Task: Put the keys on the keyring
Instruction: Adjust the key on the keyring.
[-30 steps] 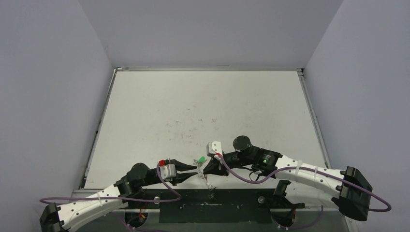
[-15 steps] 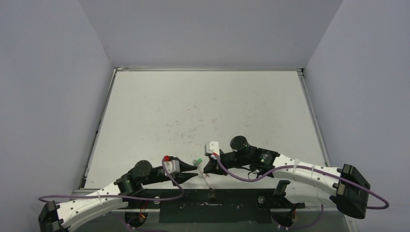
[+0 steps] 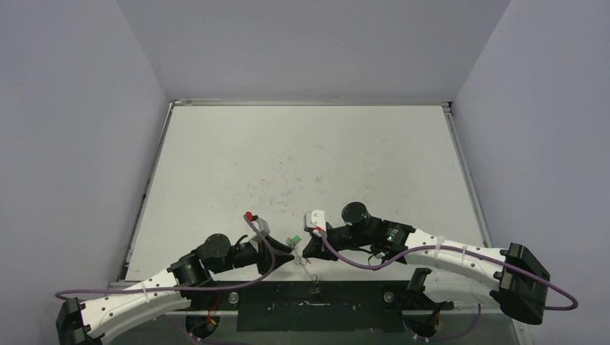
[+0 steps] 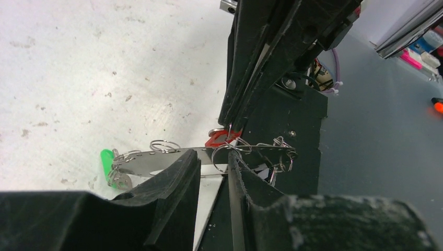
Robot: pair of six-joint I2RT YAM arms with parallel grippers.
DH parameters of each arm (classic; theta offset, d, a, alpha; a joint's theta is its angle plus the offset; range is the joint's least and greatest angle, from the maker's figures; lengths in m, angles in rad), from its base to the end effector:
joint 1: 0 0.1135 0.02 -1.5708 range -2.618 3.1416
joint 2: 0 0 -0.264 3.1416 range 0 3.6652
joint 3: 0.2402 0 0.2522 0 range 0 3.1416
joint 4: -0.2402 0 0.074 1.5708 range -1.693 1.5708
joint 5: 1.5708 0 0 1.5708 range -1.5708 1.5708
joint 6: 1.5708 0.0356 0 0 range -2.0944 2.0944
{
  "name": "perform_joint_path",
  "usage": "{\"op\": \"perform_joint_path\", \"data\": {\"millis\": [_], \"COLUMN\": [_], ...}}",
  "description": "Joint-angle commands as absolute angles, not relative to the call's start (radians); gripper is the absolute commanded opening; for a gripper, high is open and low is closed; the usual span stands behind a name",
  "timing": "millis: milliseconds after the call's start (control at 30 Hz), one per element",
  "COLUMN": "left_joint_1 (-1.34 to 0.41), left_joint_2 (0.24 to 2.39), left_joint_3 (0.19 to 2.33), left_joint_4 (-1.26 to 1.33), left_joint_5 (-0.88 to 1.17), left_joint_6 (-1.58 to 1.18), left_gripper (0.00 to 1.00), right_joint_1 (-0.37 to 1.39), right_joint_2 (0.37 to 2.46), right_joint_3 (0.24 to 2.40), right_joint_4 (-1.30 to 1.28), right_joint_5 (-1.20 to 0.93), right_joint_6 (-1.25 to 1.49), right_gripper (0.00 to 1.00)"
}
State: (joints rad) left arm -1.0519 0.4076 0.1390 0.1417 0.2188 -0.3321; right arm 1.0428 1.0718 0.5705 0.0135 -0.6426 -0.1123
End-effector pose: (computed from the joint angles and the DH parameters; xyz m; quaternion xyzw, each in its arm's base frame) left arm 0.0615 -0.1233 0.1972 0.3303 0.6728 -0.4822 0.4535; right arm 0.0964 0.2076 0.2322 -0.5803 0.5923 0.4613 0.3157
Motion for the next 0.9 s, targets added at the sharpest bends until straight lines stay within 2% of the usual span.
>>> {"op": "perform_joint_path", "data": {"millis": [0, 500, 867], "left_joint_1": [-1.056, -1.055, -1.055], "left_joint_2": [0.418, 0.472, 0.506], "left_joint_3": [0.203, 0.242, 0.213], "left_joint_4": [0.100, 0.019, 0.076], "left_joint_5": [0.173, 0.135, 0.173], "left_joint_6": [-0.447, -0.721, -0.778], "left_gripper": [0.24, 0.28, 0.29], "right_joint_1": [1.053, 1.060, 1.062], "right_joint_2": [1.081, 1.112, 1.128], "right_joint_3": [0.609, 0.591, 0.583], "right_joint_4": [0.087, 0.151, 0.168], "right_joint_5": [-0.633, -0.627, -0.623], "right_joint_6": [-0.101, -0.065, -0.055], "right_gripper": [0.00, 0.00, 0.00]}}
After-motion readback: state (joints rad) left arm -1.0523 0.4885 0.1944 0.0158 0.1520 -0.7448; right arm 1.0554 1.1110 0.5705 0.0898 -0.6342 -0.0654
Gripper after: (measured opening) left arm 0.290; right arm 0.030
